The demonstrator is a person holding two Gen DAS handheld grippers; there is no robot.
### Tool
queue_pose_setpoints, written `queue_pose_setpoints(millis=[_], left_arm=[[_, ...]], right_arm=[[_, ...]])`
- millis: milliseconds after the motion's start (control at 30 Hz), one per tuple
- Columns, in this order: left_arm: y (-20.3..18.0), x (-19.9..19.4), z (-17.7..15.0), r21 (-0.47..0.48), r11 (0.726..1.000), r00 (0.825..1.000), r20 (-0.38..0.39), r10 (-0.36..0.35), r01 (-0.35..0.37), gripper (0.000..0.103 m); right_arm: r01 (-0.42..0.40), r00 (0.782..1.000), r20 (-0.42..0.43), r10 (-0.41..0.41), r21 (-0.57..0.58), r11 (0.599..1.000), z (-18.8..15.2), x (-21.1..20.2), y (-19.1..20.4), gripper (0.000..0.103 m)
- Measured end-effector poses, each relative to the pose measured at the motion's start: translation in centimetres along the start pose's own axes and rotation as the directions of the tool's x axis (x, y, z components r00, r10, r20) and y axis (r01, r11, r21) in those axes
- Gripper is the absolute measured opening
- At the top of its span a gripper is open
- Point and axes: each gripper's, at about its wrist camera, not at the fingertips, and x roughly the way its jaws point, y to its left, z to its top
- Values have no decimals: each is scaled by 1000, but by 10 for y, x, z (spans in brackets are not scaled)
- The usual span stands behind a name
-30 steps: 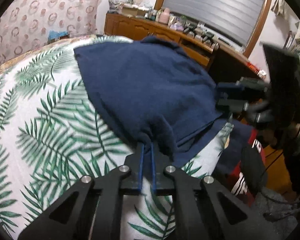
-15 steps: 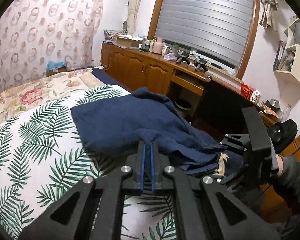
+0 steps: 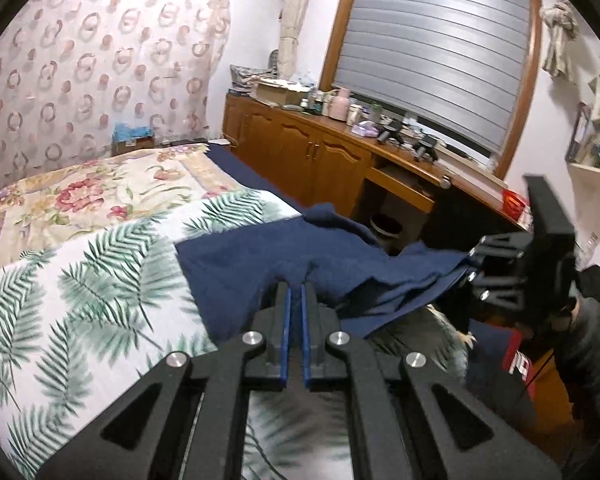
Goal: Fold small clothes
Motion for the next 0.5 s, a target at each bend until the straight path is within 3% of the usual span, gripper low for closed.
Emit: queue_pose_setpoints(millis=[267, 433, 500], left_arm=[[48, 59, 43, -33, 996, 995, -43, 86, -88, 1], [70, 93, 48, -53, 993, 989, -108, 96, -102, 2], [75, 100, 47, -45, 993, 987, -125, 101, -108, 4]], right_arm=[[-44, 999, -12, 44, 30, 999, 62, 69, -45, 11], [-109, 990, -80, 115, 78, 991, 70, 121, -65, 11], [-127, 986, -94, 136, 99, 987, 71, 131, -70, 16]])
